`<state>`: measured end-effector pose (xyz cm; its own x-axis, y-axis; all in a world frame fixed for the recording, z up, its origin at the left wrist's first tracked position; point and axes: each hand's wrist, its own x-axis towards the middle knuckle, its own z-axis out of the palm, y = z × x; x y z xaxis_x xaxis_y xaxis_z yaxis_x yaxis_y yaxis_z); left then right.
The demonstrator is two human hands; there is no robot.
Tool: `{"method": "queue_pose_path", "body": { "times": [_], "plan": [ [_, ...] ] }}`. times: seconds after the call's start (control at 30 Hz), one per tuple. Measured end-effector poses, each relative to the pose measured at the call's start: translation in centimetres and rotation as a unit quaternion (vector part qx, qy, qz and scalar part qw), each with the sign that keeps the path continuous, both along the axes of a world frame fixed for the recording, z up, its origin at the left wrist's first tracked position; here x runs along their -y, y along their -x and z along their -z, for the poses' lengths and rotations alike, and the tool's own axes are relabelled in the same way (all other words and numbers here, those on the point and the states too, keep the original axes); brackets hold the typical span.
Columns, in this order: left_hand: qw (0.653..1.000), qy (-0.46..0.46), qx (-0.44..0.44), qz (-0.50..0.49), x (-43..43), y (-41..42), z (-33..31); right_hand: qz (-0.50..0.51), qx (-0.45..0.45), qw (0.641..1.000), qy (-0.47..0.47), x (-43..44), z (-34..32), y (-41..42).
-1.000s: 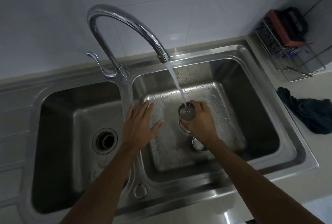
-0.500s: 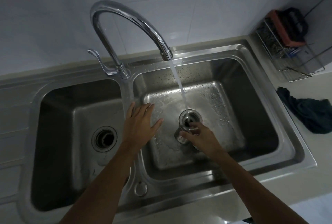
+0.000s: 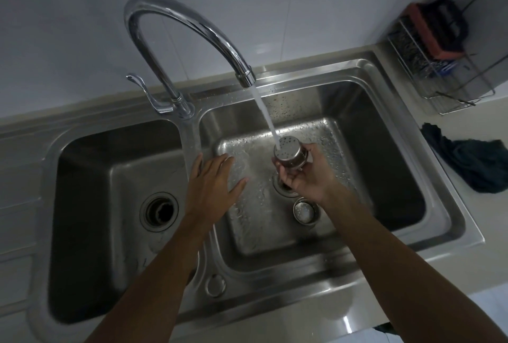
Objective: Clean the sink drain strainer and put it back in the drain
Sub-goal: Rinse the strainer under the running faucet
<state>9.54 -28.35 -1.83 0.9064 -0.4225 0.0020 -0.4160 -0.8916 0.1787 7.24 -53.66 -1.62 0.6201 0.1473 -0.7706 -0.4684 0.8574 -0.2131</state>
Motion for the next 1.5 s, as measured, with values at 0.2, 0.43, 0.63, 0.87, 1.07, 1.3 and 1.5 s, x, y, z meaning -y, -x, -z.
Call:
{"method": "queue_pose_path", "body": {
  "times": [0.2,0.43,0.63,0.87,1.07,1.3,1.5],
  "plan": [
    [1.000,0.002,0.004,-0.001,0.0,0.1,-0.2,0.010,0.000,1.000,-0.007,0.2,-0.2,0.1],
    [1.000,0.007,0.008,-0.002,0.0,0.1,0.1,-0.063,-0.011,0.980,0.187,-0.6,0.4,0.1],
    [1.000,0.003,0.012,-0.005,-0.1,0.0,0.2,-0.450,0.125,0.557,0.687,-3.3,4.2,3.2],
    [1.000,0.005,0.022,0.003,-0.1,0.0,0.1,-0.580,0.126,0.401,0.698,-6.9,8.5,4.6],
    [1.000,0.007,0.026,0.005,-0.2,0.0,0.2,-0.595,0.106,0.382,0.700,-7.6,9.8,5.0],
    [1.000,-0.011,0.021,0.009,-0.1,-0.1,0.0,-0.578,0.104,0.372,0.719,-6.2,6.9,4.8],
    [0.999,0.021,0.012,-0.030,-0.3,-1.6,-2.9,-0.530,0.097,0.400,0.741,-3.8,2.1,3.6]
  ]
}}
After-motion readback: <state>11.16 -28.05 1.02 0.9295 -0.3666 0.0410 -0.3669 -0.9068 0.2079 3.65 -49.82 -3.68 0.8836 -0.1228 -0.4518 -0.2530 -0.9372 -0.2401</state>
